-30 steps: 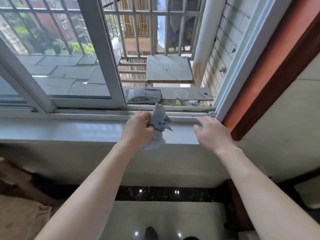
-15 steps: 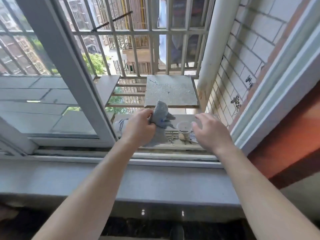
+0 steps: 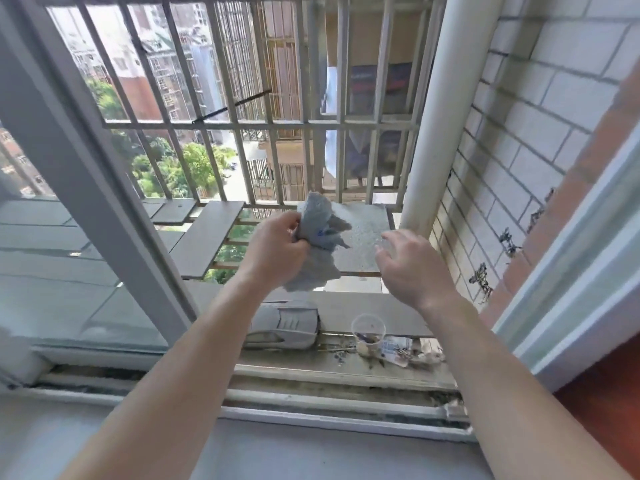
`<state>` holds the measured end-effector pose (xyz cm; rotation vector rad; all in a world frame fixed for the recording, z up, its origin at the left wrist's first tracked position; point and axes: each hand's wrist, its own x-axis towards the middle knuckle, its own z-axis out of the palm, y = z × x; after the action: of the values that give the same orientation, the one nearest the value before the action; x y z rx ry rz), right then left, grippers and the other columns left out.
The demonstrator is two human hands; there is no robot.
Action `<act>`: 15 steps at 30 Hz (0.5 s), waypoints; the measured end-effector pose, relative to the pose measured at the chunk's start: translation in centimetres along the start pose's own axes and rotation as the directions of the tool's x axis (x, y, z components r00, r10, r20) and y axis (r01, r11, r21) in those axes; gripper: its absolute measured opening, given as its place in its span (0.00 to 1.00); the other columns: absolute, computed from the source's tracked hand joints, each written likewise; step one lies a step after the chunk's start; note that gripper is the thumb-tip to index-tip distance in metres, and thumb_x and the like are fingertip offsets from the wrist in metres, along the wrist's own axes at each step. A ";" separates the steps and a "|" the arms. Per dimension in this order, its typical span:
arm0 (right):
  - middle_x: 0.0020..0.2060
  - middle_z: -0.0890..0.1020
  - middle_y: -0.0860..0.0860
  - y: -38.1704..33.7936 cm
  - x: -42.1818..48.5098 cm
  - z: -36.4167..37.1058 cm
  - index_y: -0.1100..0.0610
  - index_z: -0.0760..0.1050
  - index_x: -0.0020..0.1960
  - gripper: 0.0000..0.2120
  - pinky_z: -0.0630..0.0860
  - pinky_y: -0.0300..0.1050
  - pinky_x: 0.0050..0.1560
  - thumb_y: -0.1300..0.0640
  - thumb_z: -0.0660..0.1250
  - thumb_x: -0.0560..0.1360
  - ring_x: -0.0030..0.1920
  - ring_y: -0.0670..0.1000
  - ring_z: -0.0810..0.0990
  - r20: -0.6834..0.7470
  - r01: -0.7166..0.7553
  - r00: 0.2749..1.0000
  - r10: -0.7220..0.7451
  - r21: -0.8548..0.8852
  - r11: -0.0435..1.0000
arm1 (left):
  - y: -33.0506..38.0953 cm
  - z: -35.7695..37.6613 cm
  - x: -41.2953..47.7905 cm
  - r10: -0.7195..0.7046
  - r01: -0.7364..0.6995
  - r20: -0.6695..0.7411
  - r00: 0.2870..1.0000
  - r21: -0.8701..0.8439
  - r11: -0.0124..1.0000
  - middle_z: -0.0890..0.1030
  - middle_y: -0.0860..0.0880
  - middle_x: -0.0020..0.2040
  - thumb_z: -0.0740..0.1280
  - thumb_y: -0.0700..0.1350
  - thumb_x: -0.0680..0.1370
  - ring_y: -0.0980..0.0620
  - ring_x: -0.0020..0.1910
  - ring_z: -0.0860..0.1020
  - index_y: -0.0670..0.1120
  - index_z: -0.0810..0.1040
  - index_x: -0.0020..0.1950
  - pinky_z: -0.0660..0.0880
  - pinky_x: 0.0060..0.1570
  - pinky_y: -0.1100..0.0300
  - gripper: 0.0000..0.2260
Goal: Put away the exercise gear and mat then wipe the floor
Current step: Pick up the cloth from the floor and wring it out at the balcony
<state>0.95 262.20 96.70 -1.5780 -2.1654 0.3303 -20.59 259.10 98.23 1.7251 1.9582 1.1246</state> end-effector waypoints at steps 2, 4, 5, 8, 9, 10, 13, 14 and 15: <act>0.61 0.76 0.52 -0.4 1.1 -0.7 0.56 0.73 0.62 0.16 0.68 0.48 0.58 0.50 0.55 0.80 0.61 0.54 0.72 -0.034 -0.003 0.999 0.003 -0.001 1.000 | 0.4 -0.5 1.1 0.020 -0.020 -0.012 1.000 -0.007 1.000 0.80 0.55 0.43 0.66 0.36 0.73 0.55 0.42 0.78 0.51 0.79 0.49 0.72 0.36 0.63 0.11; 0.56 0.77 0.52 -0.9 2.2 -1.5 0.55 0.74 0.58 0.15 0.69 0.48 0.54 0.50 0.55 0.80 0.59 0.55 0.74 -0.066 0.001 0.998 -0.001 -0.005 1.000 | 1.0 -1.1 2.2 0.034 -0.034 -0.014 0.999 -0.017 0.999 0.80 0.55 0.43 0.67 0.36 0.74 0.57 0.42 0.78 0.53 0.78 0.50 0.72 0.34 0.68 0.12; 0.57 0.77 0.51 -1.3 2.7 -1.9 0.55 0.74 0.59 0.15 0.70 0.48 0.54 0.50 0.55 0.80 0.59 0.55 0.73 -0.079 0.001 0.997 -0.002 -0.008 1.000 | 1.4 -1.5 2.7 0.041 -0.041 -0.014 0.999 -0.018 0.999 0.80 0.55 0.44 0.67 0.37 0.74 0.58 0.41 0.78 0.53 0.77 0.51 0.71 0.32 0.70 0.12; 0.60 0.77 0.51 -2.4 4.1 -3.3 0.55 0.74 0.63 0.17 0.68 0.47 0.58 0.50 0.56 0.80 0.61 0.53 0.73 -0.117 0.008 0.993 -0.012 -0.030 1.000 | 2.5 -2.5 4.3 0.078 -0.078 -0.032 0.996 -0.001 0.997 0.80 0.56 0.45 0.67 0.37 0.76 0.59 0.41 0.77 0.52 0.78 0.52 0.70 0.32 0.70 0.11; 0.61 0.77 0.51 -2.8 4.4 -3.8 0.55 0.73 0.64 0.17 0.68 0.47 0.58 0.50 0.56 0.80 0.61 0.53 0.72 -0.132 0.013 0.991 -0.017 -0.027 1.000 | 2.8 -2.8 4.8 0.084 -0.085 -0.033 0.996 -0.016 0.996 0.80 0.56 0.45 0.67 0.37 0.76 0.59 0.41 0.78 0.52 0.78 0.52 0.71 0.32 0.70 0.11; 0.62 0.77 0.51 -3.1 4.8 -4.3 0.54 0.73 0.65 0.17 0.68 0.47 0.59 0.50 0.55 0.80 0.62 0.52 0.72 -0.146 0.017 0.989 -0.020 -0.021 1.000 | 3.0 -3.1 5.3 0.084 -0.086 -0.030 0.996 -0.043 0.995 0.80 0.55 0.45 0.67 0.36 0.76 0.58 0.42 0.79 0.52 0.78 0.52 0.72 0.33 0.69 0.10; 0.62 0.77 0.49 -4.0 5.7 -5.6 0.53 0.72 0.67 0.18 0.69 0.47 0.59 0.50 0.55 0.80 0.63 0.51 0.73 -0.194 0.031 0.980 -0.033 -0.015 0.999 | 3.8 -3.8 6.4 0.087 -0.091 -0.039 0.995 -0.102 0.991 0.80 0.53 0.45 0.66 0.36 0.76 0.54 0.43 0.80 0.51 0.78 0.51 0.78 0.37 0.62 0.11; 0.61 0.77 0.49 -4.4 6.0 -5.9 0.53 0.73 0.65 0.17 0.70 0.46 0.58 0.50 0.56 0.80 0.61 0.51 0.73 -0.211 0.036 0.977 -0.039 -0.018 0.999 | 4.0 -4.0 6.7 0.095 -0.100 -0.047 0.994 -0.111 0.989 0.80 0.53 0.45 0.66 0.35 0.76 0.53 0.43 0.80 0.51 0.78 0.50 0.79 0.38 0.61 0.11; 0.60 0.78 0.49 -4.6 6.2 -6.2 0.53 0.74 0.63 0.16 0.70 0.46 0.54 0.50 0.56 0.80 0.59 0.51 0.74 -0.228 0.038 0.973 -0.043 -0.024 0.999 | 4.2 -4.2 7.0 0.105 -0.111 -0.054 0.993 -0.120 0.987 0.80 0.52 0.44 0.66 0.35 0.75 0.52 0.43 0.80 0.51 0.78 0.50 0.79 0.38 0.60 0.11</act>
<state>-1.51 266.21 105.40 -1.4998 -2.0255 0.1087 -22.15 264.00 105.78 1.7730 1.7997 1.3061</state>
